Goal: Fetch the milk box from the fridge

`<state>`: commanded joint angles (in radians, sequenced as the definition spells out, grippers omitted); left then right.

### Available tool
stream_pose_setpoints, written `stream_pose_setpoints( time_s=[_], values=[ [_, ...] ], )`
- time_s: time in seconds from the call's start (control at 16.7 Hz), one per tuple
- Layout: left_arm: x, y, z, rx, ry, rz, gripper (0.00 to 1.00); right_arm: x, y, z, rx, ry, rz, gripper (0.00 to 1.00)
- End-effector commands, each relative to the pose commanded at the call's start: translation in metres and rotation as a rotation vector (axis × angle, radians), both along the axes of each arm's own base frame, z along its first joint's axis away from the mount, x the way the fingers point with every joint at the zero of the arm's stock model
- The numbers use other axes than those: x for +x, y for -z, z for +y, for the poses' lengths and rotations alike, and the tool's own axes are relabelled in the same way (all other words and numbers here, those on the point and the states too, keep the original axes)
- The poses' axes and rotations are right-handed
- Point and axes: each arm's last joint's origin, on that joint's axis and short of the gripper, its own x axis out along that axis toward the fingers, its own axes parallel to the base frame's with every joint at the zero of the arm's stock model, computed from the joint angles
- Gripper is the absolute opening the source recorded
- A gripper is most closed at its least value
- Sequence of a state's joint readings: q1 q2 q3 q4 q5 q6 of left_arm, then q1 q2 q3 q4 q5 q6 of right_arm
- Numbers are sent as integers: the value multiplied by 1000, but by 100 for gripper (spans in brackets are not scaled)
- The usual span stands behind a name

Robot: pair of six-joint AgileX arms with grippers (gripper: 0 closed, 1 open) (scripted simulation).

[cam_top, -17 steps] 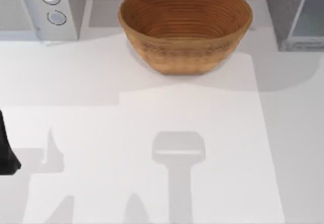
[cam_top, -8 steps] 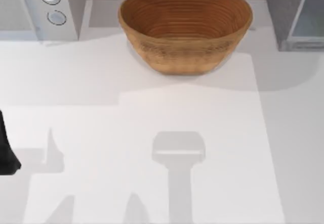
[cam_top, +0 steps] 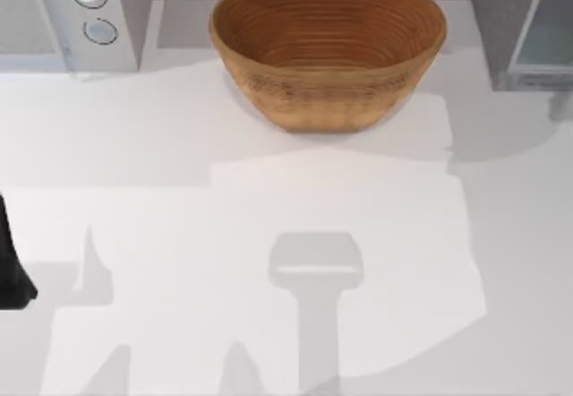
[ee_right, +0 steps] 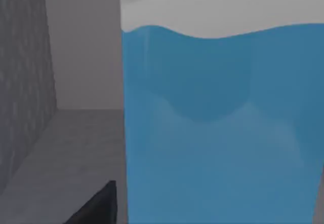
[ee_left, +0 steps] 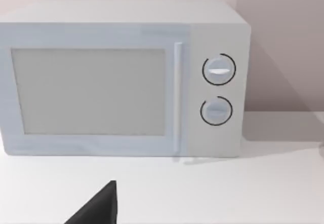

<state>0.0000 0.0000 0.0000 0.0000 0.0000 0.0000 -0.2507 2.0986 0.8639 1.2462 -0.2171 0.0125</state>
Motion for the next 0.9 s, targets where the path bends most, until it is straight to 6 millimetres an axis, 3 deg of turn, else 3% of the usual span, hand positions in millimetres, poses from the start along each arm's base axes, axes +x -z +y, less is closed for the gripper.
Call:
stream_pose_setpoints(
  time_s=[0.18,0.54,0.9],
  values=[
    [0,0,0,0,0,0,100,15,-1,10,2,0,10,100],
    [0,0,0,0,0,0,100,18,-1,8,3,1,11,100],
    [0,0,0,0,0,0,100,65,-2,8,1,0,3,100]
  ],
)
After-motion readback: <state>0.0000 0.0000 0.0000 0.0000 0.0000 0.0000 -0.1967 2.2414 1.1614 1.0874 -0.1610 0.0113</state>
